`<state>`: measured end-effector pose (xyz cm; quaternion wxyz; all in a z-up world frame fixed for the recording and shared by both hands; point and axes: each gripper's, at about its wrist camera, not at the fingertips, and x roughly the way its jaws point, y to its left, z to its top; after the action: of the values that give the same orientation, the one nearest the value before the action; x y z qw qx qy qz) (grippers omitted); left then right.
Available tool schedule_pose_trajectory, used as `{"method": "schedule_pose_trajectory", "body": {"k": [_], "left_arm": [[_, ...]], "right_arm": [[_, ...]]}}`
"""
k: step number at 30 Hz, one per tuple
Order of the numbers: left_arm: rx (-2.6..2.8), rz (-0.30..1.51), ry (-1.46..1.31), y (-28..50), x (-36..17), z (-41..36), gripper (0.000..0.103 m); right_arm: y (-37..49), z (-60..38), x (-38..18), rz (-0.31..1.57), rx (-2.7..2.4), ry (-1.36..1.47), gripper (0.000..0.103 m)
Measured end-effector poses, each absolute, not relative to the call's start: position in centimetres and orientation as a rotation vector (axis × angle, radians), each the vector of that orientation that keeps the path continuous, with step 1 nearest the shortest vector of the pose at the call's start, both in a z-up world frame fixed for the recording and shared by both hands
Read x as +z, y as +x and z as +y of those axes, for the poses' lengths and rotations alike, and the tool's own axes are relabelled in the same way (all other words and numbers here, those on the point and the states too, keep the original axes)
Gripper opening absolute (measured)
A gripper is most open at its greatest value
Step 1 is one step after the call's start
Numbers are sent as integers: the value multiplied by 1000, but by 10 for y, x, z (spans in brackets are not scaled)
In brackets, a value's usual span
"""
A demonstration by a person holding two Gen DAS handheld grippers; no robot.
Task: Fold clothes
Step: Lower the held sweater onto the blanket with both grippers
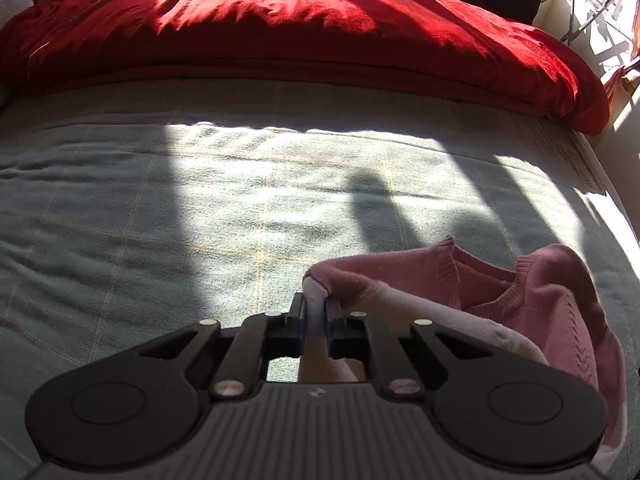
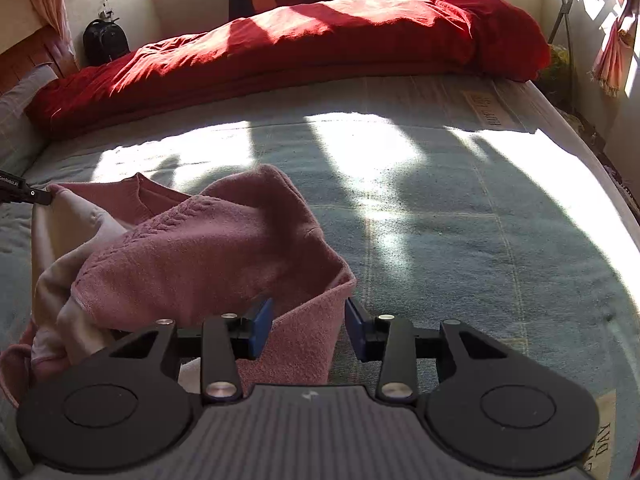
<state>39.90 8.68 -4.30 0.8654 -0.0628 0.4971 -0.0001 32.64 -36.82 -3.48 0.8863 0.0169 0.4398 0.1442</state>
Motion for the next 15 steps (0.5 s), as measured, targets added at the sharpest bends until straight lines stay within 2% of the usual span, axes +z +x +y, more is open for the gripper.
{"method": "schedule_pose_trajectory", "body": {"k": [5, 10, 15], "left_arm": [[56, 1080, -161, 407, -71, 106, 8], [61, 1099, -173, 409, -86, 116, 8], [52, 1117, -204, 413, -94, 122, 8]], "right_arm": [[349, -363, -42, 922, 343, 36, 44], [403, -355, -44, 919, 398, 16, 60], [477, -351, -72, 994, 464, 117, 63]]}}
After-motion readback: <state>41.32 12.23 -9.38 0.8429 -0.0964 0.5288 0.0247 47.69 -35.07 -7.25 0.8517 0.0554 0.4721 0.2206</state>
